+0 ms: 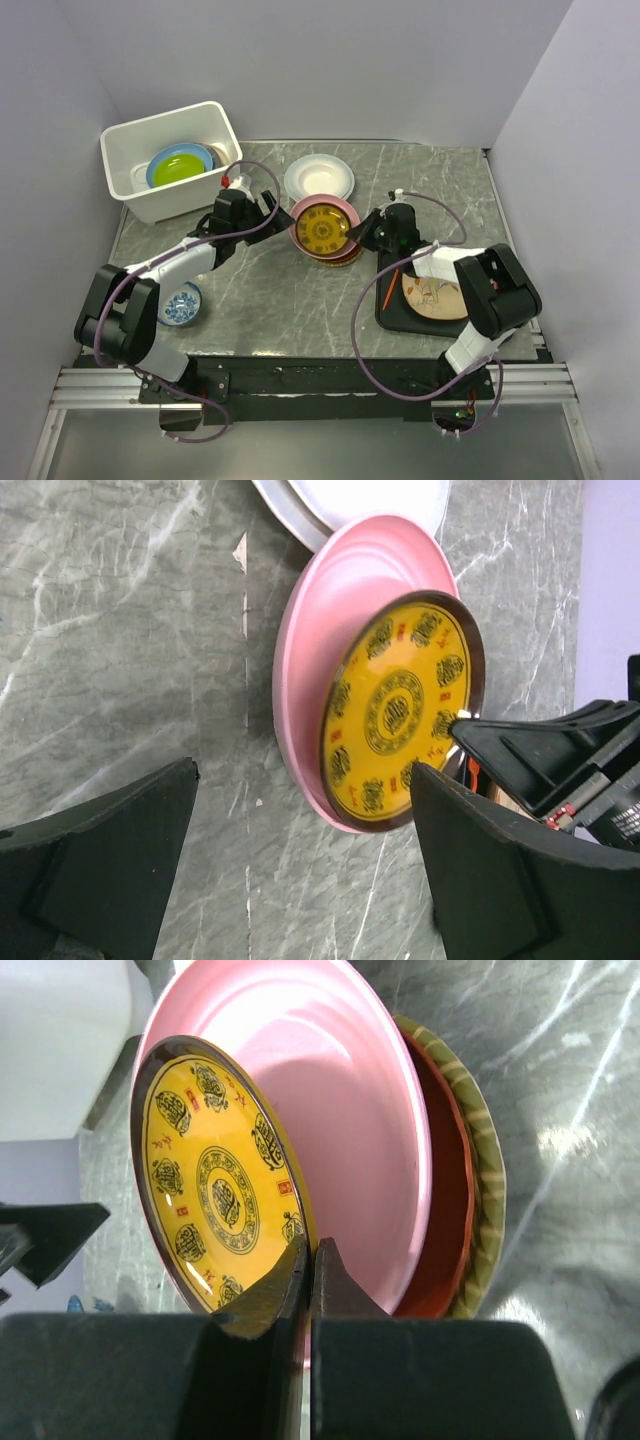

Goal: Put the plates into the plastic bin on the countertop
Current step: Pick up the plate at the center of the board, then place the plate in the plastic bin.

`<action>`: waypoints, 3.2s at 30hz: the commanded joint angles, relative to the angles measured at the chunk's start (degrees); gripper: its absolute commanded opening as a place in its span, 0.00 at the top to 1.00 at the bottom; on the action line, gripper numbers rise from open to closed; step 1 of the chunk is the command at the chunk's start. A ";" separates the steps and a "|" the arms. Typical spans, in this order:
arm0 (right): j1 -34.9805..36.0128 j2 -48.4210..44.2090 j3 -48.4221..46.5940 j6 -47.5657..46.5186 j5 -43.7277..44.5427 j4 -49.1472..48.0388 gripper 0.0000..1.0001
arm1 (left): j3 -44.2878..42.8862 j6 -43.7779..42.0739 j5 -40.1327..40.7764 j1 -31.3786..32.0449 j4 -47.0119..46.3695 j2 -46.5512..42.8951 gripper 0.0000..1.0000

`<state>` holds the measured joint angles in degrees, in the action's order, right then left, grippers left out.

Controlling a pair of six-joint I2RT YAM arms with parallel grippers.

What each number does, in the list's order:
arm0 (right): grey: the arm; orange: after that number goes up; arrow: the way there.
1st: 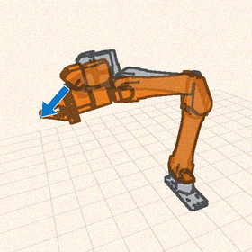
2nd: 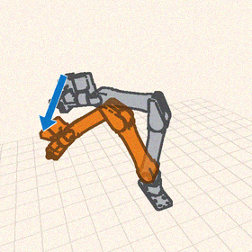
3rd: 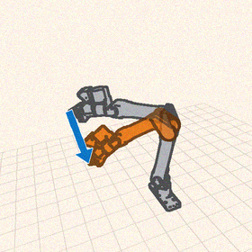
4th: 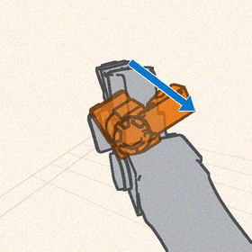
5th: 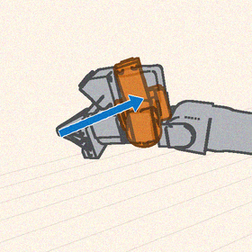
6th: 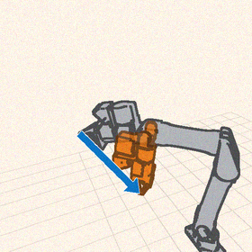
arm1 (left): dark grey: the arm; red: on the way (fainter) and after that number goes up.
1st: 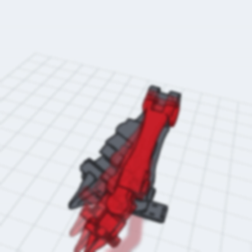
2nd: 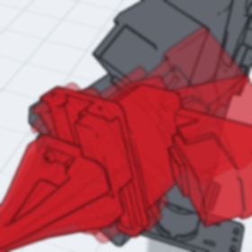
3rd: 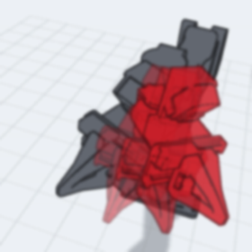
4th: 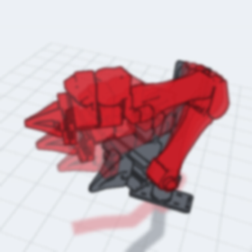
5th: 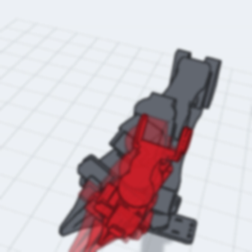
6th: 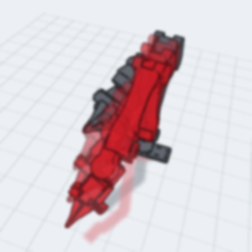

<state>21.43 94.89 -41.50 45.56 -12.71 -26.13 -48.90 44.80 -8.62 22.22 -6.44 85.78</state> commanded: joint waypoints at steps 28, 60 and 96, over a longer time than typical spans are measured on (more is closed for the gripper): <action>-0.69 -10.69 1.15 2.07 -6.62 -4.02 1.00 | 3.73 -5.86 -14.22 0.28 -10.43 -4.40 0.09; 3.27 -11.13 -1.05 3.39 -11.19 -3.57 0.98 | 2.76 -3.66 -12.03 3.45 -12.37 -5.09 0.99; 6.25 -15.45 0.98 0.41 -6.10 0.47 0.05 | 2.50 -7.00 -0.79 2.48 1.60 -13.78 0.99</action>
<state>25.67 76.97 -36.40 46.39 -18.72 -23.29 -46.06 39.40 -13.50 25.28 -7.29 77.34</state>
